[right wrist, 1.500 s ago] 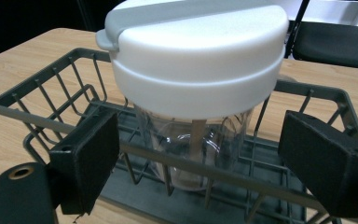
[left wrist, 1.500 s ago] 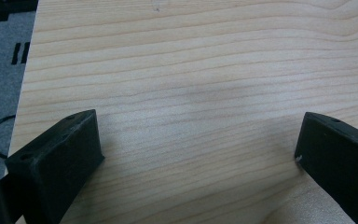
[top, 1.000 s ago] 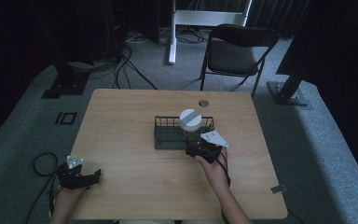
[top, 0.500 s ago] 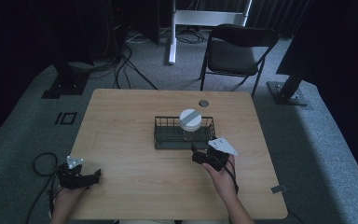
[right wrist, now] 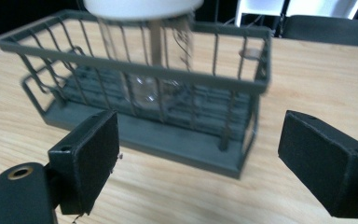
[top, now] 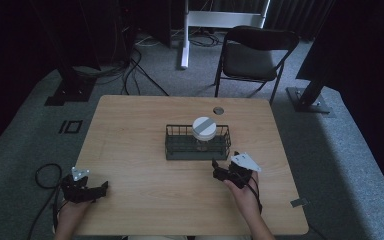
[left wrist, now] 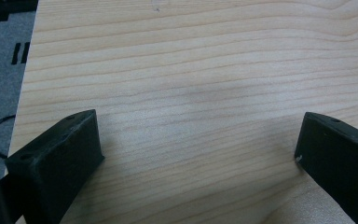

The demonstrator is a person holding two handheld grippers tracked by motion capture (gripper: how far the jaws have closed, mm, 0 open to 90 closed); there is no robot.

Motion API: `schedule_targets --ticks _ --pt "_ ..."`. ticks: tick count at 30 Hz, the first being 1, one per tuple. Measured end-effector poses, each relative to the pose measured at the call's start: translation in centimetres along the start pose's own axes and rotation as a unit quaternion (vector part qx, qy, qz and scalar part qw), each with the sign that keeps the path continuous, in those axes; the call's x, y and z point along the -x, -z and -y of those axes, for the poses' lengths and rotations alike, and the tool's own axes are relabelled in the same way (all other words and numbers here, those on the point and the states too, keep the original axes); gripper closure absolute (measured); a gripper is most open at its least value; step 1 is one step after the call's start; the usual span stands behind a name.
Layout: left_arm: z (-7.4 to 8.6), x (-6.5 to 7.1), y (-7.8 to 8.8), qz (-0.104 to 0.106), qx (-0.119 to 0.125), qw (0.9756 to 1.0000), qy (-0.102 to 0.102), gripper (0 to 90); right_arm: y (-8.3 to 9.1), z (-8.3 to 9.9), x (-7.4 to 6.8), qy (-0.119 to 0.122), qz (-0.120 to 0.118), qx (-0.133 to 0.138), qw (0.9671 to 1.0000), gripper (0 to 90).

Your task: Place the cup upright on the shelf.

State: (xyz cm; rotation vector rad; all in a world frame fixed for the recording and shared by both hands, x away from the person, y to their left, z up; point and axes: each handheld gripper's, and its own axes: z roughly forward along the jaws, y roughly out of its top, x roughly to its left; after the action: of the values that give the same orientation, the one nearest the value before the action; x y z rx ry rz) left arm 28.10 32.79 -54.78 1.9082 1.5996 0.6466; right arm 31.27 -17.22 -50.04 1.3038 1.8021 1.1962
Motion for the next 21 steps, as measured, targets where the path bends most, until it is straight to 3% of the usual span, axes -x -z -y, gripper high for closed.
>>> schedule_targets --ticks 10,21 --pt "0.0 0.0 0.0 0.0 0.0 1.0 0.0 0.6 0.1 2.5 2.6 -0.008 0.024 -0.037 0.999 12.2" --pt "0.0 0.0 0.0 0.0 -0.001 1.0 -0.001 0.6 -0.1 3.8 4.9 -0.019 0.046 -0.058 0.9971 12.2"
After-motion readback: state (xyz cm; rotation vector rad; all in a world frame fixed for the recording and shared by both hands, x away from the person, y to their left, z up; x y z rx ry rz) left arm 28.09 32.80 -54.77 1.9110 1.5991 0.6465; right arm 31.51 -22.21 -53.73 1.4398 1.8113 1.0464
